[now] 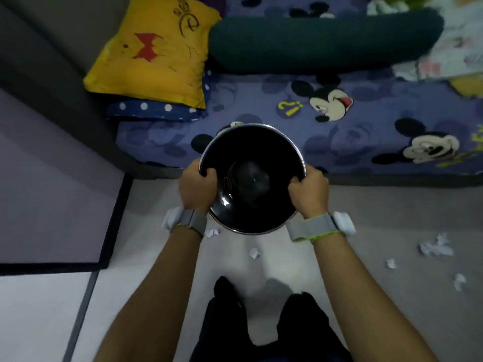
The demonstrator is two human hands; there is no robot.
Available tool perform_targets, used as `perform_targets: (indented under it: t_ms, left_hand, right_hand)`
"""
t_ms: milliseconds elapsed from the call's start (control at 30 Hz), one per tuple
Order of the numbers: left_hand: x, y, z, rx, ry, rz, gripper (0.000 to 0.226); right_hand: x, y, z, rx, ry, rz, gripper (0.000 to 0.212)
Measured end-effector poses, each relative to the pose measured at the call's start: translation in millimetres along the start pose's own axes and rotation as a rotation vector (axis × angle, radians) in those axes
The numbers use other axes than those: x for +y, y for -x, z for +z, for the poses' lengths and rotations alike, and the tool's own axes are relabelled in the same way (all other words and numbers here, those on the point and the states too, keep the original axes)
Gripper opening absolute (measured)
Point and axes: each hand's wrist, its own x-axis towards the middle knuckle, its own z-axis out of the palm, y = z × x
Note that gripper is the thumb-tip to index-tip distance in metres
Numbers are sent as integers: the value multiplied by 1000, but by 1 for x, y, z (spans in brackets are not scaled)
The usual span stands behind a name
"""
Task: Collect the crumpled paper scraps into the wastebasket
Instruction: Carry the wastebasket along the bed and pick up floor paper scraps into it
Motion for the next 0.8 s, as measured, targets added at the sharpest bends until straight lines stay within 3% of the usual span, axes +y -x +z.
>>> perform_targets:
  t_ms: [33, 133, 267, 367, 533, 667, 800]
  left_hand:
    - [-13, -7, 5, -28, -13, -7, 7]
    - [-46, -20, 22, -100, -46, -18, 25]
    - [-108, -30, 76, -133, -40, -70, 29]
    - [-168, -31, 132, -175, -96, -109, 37]
    - [-282, -33, 254, -171, -98, -154, 26]
    - [-356, -41, 328, -151, -114, -165, 28]
    - [-389, -45, 358, -114, -89, -185, 28]
  right_hand:
    - [4, 0, 12, 4, 5, 16, 35]
    - [19, -5, 38, 6, 34, 50, 33]
    - [67, -31, 96, -3, 41, 73, 36]
    - [122, -52, 153, -23, 107, 156, 32]
    - [233, -99, 265, -1, 124, 237, 31]
    - [293, -126, 333, 50, 148, 182, 38]
    - [318, -138, 364, 99, 116, 119, 46]
